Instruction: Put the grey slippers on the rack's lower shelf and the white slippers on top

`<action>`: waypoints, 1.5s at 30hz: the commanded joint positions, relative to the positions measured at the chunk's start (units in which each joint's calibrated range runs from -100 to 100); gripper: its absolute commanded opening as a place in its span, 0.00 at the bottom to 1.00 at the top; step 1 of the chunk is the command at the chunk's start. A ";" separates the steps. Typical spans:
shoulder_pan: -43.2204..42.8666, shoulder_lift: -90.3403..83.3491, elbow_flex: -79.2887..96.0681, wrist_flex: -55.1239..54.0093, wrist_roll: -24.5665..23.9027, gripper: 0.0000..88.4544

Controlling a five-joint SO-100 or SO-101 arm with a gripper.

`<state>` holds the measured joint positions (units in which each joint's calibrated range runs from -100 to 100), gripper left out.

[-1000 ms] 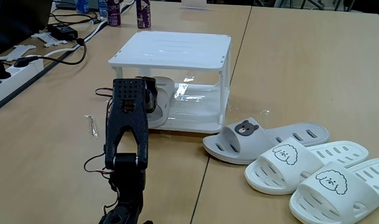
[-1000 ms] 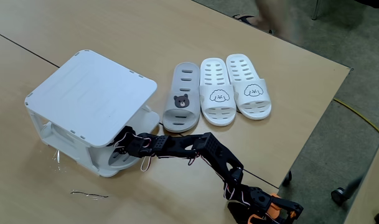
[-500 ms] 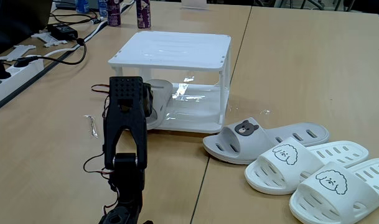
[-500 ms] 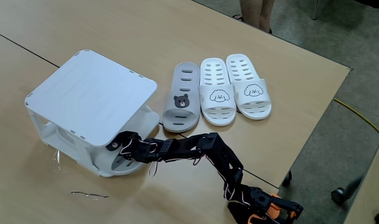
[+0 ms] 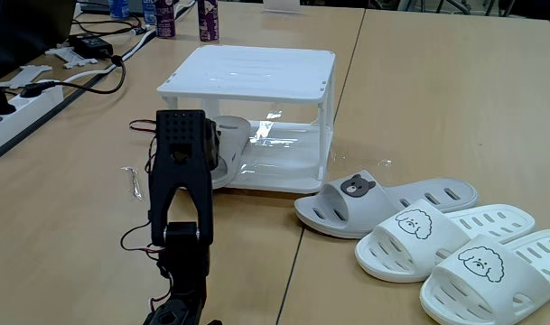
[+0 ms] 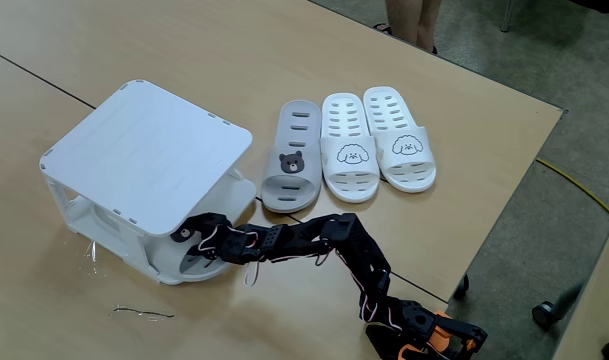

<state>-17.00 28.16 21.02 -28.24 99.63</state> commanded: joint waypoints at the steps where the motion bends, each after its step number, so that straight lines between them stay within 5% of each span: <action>1: -0.18 -10.29 4.82 -3.68 0.37 0.36; 12: -0.18 -31.66 28.91 -6.10 0.37 0.35; 18: 1.54 -55.30 49.12 -11.36 0.37 0.00; 24: 4.83 -64.89 74.47 -33.88 0.37 0.01; 34: 7.55 -38.22 75.64 -39.66 0.37 0.01; 45: 24.24 -11.88 64.81 -51.22 0.37 0.01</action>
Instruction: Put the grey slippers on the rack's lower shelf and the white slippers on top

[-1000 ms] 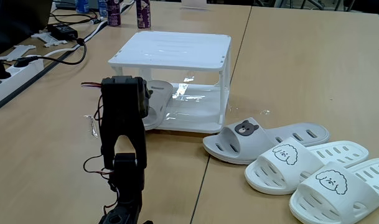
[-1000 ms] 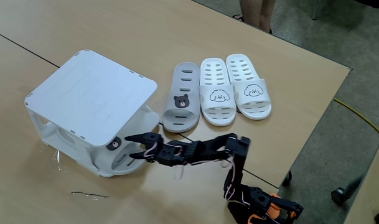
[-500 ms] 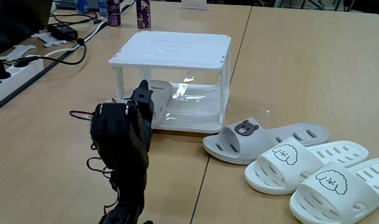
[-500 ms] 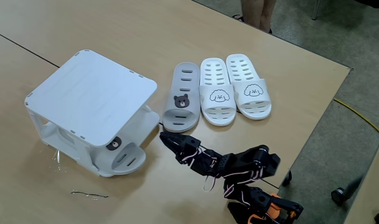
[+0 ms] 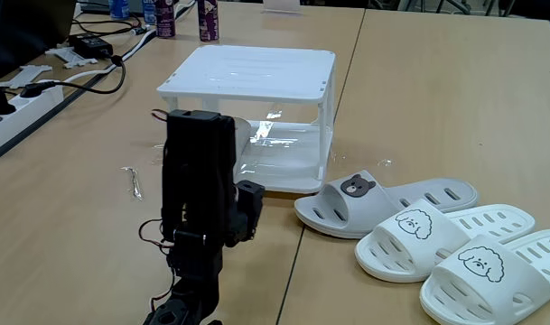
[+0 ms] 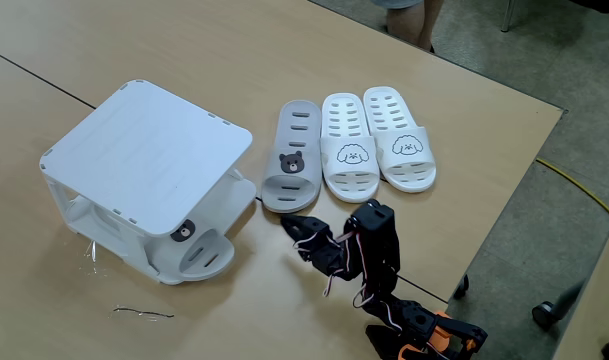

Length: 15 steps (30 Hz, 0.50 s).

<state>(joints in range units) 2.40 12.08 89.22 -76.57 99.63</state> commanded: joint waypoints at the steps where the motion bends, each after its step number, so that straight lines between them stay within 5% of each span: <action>1: 6.16 5.38 -4.01 -2.90 0.37 0.01; 6: 11.01 8.83 -11.86 -2.90 0.37 0.03; 10: 13.39 11.10 -20.52 -2.73 0.37 0.24; 15: 13.97 15.39 -30.45 -2.73 0.37 0.25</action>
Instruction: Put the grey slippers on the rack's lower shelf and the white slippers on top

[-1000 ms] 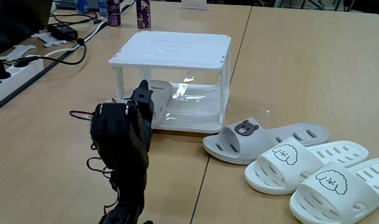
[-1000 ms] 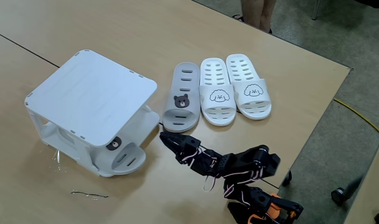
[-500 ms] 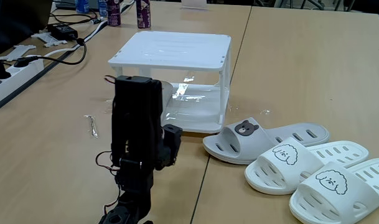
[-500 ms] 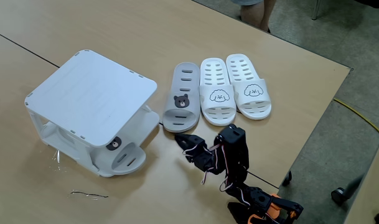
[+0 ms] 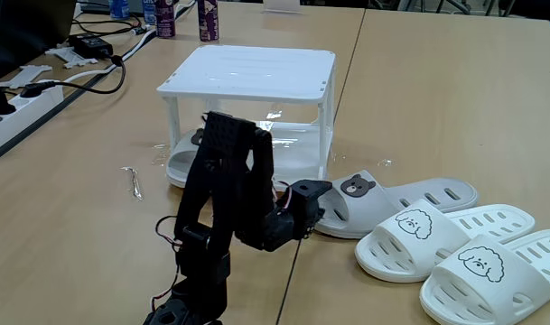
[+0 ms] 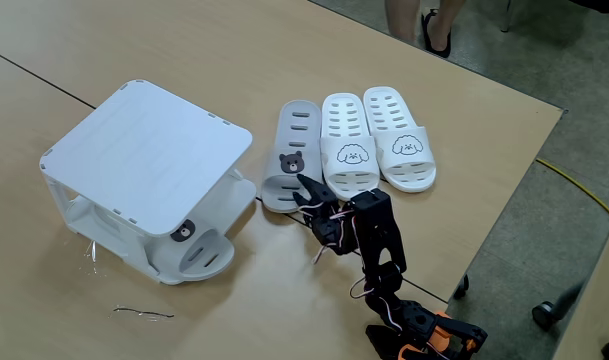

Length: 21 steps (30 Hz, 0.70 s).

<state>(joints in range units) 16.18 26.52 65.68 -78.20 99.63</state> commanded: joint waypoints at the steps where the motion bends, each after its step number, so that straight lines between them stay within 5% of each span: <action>1: 0.19 1.80 -8.80 -1.10 0.37 0.25; 15: 0.19 18.63 -35.95 -0.32 0.37 0.33; 21: 2.57 21.07 -47.05 8.22 0.37 0.33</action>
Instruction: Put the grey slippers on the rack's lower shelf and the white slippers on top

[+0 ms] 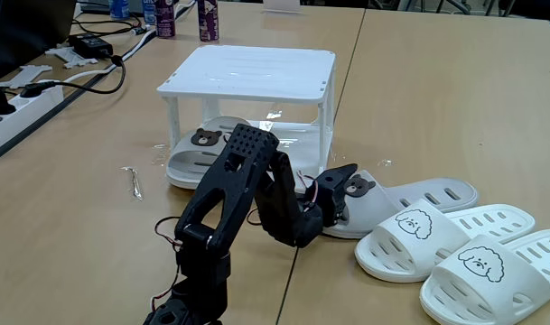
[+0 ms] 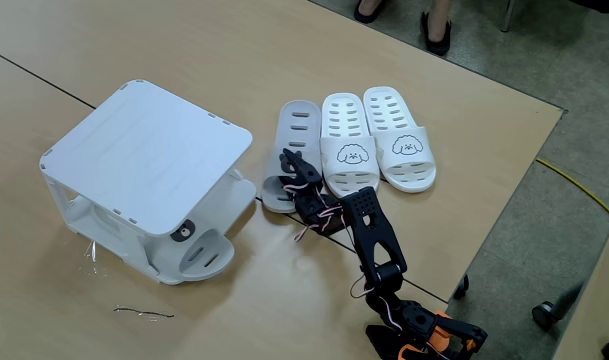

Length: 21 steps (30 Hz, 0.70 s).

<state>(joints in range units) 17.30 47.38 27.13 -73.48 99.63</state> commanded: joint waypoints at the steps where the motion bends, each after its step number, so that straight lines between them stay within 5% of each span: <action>1: 2.02 0.70 -10.76 4.97 0.37 0.32; 5: 4.16 1.29 -15.36 9.71 0.37 0.29; 10: 6.13 1.29 -14.91 11.61 0.37 0.01; 21: 6.96 -29.00 1.42 22.14 0.37 0.01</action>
<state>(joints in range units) 22.10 40.12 22.91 -53.99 99.58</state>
